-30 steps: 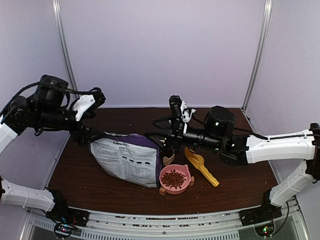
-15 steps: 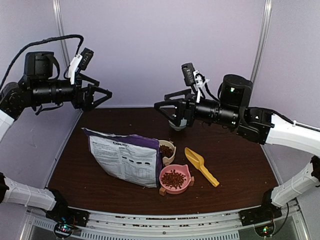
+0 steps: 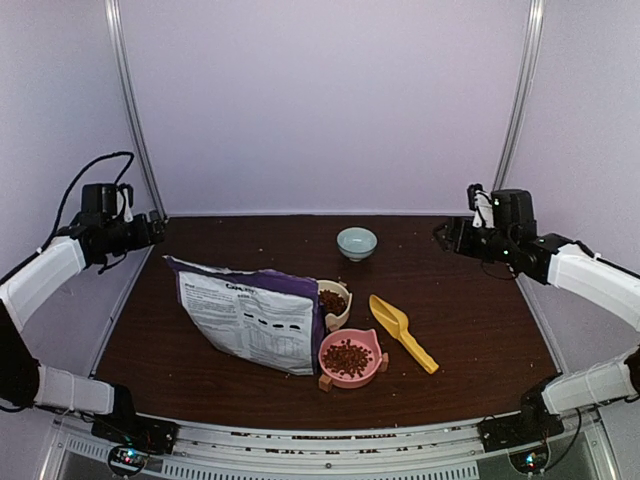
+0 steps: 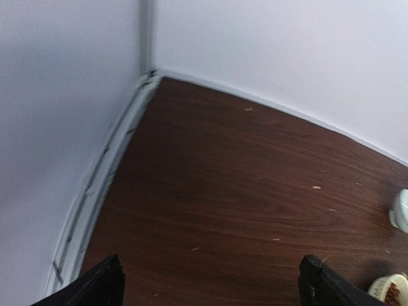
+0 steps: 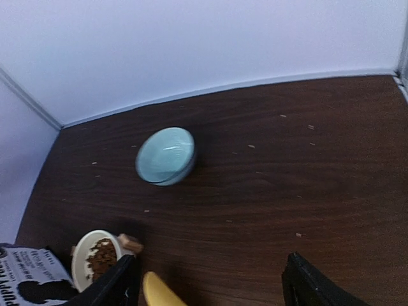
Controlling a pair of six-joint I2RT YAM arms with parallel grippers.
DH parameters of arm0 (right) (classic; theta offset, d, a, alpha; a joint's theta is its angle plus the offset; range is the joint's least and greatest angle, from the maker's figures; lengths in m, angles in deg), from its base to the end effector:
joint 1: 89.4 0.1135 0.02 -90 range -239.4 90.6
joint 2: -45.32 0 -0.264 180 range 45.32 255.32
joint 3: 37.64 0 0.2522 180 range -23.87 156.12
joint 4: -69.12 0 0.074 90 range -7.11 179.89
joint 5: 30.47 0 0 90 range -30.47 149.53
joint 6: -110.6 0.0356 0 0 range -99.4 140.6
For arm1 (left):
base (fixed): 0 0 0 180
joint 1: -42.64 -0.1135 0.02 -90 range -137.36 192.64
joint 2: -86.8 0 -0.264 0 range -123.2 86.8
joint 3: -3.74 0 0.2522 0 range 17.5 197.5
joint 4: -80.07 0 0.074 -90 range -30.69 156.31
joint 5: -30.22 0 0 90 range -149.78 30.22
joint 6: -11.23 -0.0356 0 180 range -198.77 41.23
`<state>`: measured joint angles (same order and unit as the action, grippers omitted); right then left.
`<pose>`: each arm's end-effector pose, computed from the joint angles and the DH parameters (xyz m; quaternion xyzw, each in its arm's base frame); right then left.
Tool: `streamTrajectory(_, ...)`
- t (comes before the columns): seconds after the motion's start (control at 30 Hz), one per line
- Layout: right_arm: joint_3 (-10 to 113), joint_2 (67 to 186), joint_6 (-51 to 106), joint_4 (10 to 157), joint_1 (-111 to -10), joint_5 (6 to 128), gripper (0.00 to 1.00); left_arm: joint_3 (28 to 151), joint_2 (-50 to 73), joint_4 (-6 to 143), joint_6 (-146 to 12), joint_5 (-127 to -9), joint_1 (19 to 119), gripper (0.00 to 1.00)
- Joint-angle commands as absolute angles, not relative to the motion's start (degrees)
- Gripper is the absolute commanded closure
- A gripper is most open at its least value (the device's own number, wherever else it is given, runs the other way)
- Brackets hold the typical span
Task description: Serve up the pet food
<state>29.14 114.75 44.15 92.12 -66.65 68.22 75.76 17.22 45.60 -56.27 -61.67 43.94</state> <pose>0.2539 0.1123 0.3017 -0.0345 0.8443 0.2677 0.4630 0.2727 -0.0074 0.3135 -0.1530 0.8612 -0.1140 0.4711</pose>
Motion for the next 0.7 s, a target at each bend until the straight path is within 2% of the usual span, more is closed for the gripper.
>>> streamTrajectory(0.0,21.58,108.84,42.46,91.31,-78.93,67.12,0.22,63.01,24.52,60.30,-51.17,-49.46,36.49,0.02)
streamTrajectory(0.1,16.60,104.87,38.43,87.70,-84.69,64.90,0.22,55.34,29.52,64.28,-53.52,-38.40,36.32,0.02)
streamTrajectory(0.2,8.90,100.45,33.95,79.17,-87.06,60.96,0.22,47.44,32.57,72.30,-58.36,-34.97,36.34,0.02)
streamTrajectory(0.3,0.39,96.34,30.53,66.68,-87.63,58.34,0.22,41.35,32.36,81.33,-62.01,-36.76,36.51,0.02)
streamTrajectory(0.4,-7.15,95.46,27.86,53.32,-87.88,55.75,0.21,37.75,29.96,91.21,-65.28,-43.75,36.75,0.02)
streamTrajectory(0.67,-13.30,104.41,26.95,30.85,-88.20,52.07,0.21,38.44,16.61,105.45,-72.22,-49.27,38.49,0.02)
